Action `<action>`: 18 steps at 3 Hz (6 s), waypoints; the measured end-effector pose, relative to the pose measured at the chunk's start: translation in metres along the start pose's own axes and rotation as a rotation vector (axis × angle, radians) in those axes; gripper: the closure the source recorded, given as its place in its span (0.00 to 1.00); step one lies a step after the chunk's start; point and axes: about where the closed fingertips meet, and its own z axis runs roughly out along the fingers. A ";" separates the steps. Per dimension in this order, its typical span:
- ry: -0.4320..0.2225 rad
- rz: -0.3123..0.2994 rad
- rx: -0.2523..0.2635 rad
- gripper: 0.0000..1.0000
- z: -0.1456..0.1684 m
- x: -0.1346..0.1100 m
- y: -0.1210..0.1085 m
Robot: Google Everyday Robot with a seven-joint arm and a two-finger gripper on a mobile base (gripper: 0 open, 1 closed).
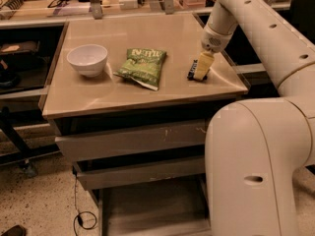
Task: Place rxbar blueberry into bottom drawer
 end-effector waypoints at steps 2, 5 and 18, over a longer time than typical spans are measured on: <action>-0.085 -0.049 0.064 1.00 -0.015 0.006 0.042; -0.090 -0.014 0.064 1.00 -0.049 0.028 0.107; -0.259 0.439 -0.419 1.00 0.302 0.108 0.329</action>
Offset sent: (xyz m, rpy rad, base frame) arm -0.0385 0.0147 0.0475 0.0453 -0.2069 0.0659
